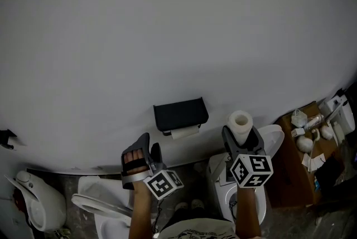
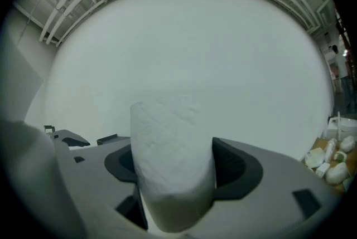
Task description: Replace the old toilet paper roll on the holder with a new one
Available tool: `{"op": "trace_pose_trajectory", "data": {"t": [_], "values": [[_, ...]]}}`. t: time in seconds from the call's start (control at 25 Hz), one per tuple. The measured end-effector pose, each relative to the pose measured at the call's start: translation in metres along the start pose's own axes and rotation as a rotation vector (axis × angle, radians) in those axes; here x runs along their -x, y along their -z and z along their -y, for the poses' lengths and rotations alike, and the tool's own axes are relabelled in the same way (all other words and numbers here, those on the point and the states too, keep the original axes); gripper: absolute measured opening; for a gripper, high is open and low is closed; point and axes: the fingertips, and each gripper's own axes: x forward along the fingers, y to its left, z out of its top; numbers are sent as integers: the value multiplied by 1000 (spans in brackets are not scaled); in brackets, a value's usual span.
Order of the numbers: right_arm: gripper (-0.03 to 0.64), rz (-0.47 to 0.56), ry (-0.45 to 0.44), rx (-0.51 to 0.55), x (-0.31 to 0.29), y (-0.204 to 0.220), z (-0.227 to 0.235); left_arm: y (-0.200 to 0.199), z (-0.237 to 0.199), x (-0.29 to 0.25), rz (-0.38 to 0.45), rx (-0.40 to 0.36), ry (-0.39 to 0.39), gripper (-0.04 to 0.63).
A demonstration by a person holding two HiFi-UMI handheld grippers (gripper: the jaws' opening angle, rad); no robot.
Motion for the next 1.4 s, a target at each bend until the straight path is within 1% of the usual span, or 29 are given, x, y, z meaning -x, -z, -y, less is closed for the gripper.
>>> {"op": "trace_pose_trajectory", "data": {"t": [0.28,0.52,0.68,0.92,1.08,1.2,1.4], "values": [[333,4,51,-3,11,0,22,-48,38,-5,96,-51,86,253],[333,5,110,-9,26,0,49,-79,59,-17,135,-116,99,252],[333,1,149,-11,36,2,66,-94,70,-29,140,-147,105,235],[333,-3,187,-20,50,4,85,-105,61,-41,105,-260,41,232],[333,-3,202,-23,56,4,95,-106,67,-48,96,-258,59,229],[333,-3,214,-23,58,5,103,-107,65,-51,90,-273,30,204],[333,-1,232,-28,62,4,113,-111,68,-56,86,-265,44,199]]}}
